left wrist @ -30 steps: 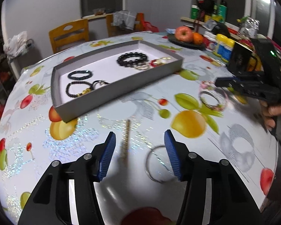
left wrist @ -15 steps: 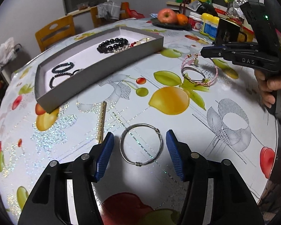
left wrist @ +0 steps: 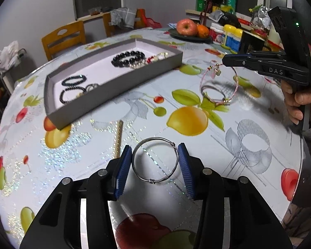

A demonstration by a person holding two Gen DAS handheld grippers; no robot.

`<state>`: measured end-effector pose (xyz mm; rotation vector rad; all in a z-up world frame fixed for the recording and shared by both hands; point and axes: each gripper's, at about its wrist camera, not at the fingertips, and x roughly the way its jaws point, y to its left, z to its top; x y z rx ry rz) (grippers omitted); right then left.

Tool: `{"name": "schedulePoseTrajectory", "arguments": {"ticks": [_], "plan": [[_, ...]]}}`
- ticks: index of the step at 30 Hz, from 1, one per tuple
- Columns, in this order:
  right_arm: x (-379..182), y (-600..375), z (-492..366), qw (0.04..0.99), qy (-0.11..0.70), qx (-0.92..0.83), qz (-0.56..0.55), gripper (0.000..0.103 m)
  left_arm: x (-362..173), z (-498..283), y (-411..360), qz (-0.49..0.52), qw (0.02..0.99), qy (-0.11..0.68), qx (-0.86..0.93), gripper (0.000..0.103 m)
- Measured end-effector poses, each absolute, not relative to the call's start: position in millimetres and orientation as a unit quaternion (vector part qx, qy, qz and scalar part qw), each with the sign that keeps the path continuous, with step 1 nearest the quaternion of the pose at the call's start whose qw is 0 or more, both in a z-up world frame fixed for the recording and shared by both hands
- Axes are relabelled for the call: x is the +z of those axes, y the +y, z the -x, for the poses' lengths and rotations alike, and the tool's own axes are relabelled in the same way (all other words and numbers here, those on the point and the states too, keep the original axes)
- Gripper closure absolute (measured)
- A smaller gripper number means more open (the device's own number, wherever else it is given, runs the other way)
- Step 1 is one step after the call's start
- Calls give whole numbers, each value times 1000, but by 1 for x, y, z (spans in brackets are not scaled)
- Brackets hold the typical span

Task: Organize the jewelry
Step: 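Grasp the silver bangle with the left gripper while the right gripper holds the pink bracelet, then carry the silver bangle into the tray with the left gripper while the right gripper releases the pink bracelet there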

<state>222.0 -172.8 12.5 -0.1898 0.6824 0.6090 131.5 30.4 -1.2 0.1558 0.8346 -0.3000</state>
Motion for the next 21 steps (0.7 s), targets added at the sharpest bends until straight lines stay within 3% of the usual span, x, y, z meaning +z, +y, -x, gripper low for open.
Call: {"name": "schedulePoseTrajectory", "arguments": {"ticks": [21], "plan": [[69,-147,-225,900,278,327,83,98,48,-148,37,-80,921,355,-135,56]]}}
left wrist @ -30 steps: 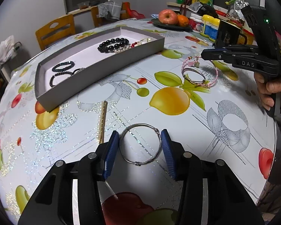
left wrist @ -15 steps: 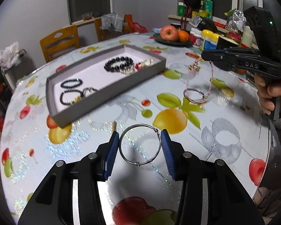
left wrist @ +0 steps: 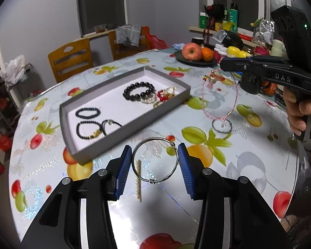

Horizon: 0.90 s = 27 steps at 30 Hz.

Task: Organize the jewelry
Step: 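Carry the silver bangle into the tray with the left gripper while the right gripper releases the pink bracelet there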

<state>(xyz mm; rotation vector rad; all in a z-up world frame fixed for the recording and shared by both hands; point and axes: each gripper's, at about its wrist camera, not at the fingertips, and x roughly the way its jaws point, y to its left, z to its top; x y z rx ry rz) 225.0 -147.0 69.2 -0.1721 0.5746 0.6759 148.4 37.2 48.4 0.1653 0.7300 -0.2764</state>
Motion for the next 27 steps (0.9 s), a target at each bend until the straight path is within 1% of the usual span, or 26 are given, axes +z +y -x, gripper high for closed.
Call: {"name": "schedulePoseTrajectory", "arguments": {"ticks": [17,27], "plan": [[88,-114,-253,899,263,339,87,98,62,-187,61,-57,931,341,-114,56],[90,-94,-280,901,259,342,62,98,62,-214,72,-33,937,333,-100,56]]}}
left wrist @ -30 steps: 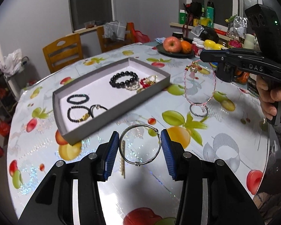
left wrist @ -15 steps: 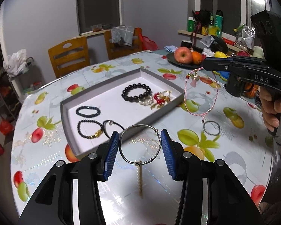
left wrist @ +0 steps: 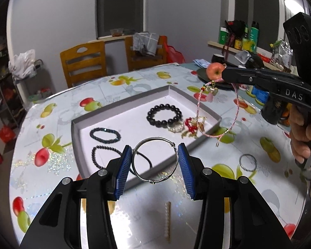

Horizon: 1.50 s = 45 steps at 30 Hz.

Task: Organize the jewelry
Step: 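Carry the silver bangle into the tray with the left gripper while the right gripper releases the pink bracelet there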

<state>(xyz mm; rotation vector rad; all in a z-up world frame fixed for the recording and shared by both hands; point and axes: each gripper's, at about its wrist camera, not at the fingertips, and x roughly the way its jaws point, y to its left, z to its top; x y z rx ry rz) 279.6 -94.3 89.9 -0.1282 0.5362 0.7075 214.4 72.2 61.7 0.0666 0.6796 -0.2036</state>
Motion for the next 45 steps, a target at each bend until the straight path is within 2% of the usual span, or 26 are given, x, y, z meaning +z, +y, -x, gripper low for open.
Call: {"name": "schedulePoseTrajectory", "arguments": {"ticks": [24,30,45], "plan": [[62,-69,-328,914,239,328,14,98,33,-266,94,14,946,318,-50,56],[31,-65,-345,908,271,321,15,98,20,-273,99,24,945,323,-46,55],[-2,-70,-367,900,325,291,10,98,3,-287,112,75,925,366,-65,55]]}}
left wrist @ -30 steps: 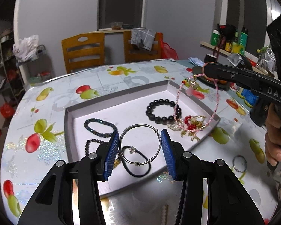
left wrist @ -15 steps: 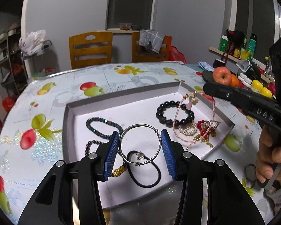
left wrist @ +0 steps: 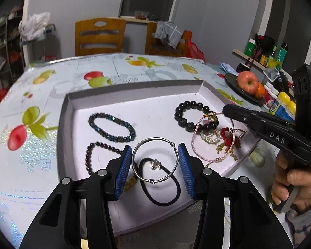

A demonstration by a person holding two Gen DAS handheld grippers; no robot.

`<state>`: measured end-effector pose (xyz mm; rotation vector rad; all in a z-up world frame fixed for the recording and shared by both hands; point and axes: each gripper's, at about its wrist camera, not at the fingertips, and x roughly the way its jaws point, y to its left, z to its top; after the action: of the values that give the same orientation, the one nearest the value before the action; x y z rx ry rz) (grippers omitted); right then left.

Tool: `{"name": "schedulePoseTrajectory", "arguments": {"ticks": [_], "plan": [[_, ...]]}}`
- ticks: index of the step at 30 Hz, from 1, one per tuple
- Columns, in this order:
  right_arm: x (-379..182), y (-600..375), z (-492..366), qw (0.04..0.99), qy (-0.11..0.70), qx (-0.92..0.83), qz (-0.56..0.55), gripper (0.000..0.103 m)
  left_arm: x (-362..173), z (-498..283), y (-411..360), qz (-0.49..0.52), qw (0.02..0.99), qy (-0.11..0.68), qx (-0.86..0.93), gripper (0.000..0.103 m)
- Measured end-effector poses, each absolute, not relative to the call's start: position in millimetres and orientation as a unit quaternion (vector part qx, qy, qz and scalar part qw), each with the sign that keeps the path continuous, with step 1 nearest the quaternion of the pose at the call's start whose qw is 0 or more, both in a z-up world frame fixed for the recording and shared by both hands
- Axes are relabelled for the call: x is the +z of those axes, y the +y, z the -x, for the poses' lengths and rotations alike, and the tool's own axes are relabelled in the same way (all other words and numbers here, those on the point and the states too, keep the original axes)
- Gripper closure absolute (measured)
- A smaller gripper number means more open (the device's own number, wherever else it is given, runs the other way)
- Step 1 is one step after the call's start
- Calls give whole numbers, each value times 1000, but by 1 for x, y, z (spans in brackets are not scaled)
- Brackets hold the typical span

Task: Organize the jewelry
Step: 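Carry the silver bangle into the tray with the left gripper while the right gripper releases the pink bracelet there, then grasp the thin wire bangle with the right gripper while the left gripper moves to the pearl hairpin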

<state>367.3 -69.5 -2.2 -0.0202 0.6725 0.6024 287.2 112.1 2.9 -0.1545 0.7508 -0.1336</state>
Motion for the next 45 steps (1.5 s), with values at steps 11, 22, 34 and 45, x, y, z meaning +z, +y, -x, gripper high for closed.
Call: {"name": "schedulePoseTrajectory", "arguments": {"ticks": [11,22,34,45], "plan": [[-4,-73,-369,898,332,287,9,96,1,-288,113,80,923,372,-59,50],[4,-73,-361,904,312,293,11,46,7,-280,114,77,931,354,-44,25],[10,-71,-357,909,295,294,19,28,10,-273,111,64,937,343,-28,16],[46,-88,-332,904,290,312,28,13,26,-255,110,58,934,351,-40,16]]}}
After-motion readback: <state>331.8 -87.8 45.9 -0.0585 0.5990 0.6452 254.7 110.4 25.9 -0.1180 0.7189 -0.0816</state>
